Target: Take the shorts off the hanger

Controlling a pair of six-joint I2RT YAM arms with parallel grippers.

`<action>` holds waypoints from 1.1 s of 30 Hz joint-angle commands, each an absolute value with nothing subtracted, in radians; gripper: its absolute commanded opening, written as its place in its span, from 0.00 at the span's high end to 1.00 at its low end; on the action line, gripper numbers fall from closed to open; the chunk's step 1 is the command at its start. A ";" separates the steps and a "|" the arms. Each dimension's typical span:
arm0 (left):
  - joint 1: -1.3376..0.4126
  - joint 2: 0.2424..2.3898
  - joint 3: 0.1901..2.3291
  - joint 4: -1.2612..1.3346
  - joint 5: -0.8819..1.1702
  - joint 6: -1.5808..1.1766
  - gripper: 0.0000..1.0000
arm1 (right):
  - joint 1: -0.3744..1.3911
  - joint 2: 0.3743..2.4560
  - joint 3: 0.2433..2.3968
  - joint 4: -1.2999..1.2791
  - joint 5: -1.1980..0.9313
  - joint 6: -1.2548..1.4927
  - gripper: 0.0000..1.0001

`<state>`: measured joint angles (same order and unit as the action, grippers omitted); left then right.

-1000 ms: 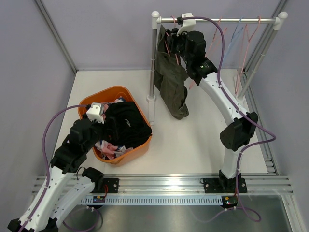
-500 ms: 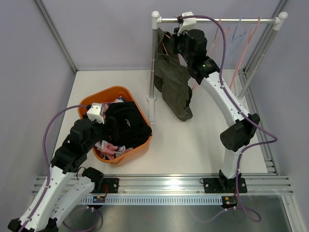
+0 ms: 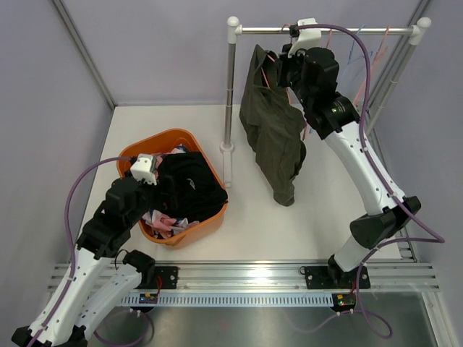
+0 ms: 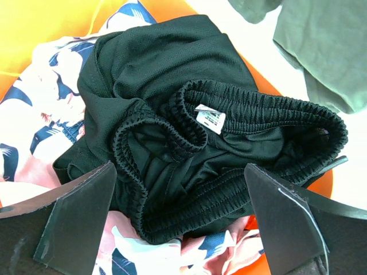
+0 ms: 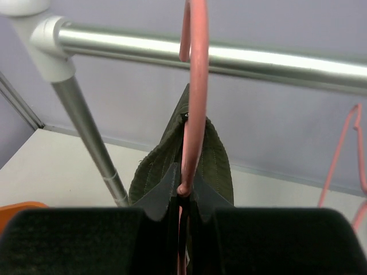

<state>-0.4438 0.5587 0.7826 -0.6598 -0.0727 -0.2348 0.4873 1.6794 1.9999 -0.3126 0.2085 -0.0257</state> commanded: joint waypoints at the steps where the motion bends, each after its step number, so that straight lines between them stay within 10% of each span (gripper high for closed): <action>1: -0.443 0.557 0.790 -0.623 -0.043 -0.218 0.01 | 0.494 1.565 1.950 -0.331 0.215 -0.006 1.00; 33: -1.095 1.402 1.578 -0.246 -0.521 -0.304 0.01 | 0.684 1.026 1.466 -0.612 0.279 0.206 1.00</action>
<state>-1.0725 1.3544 1.5208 -0.3626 -0.4435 -0.3130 0.6670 1.0561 1.4532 -0.6369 0.2295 0.1822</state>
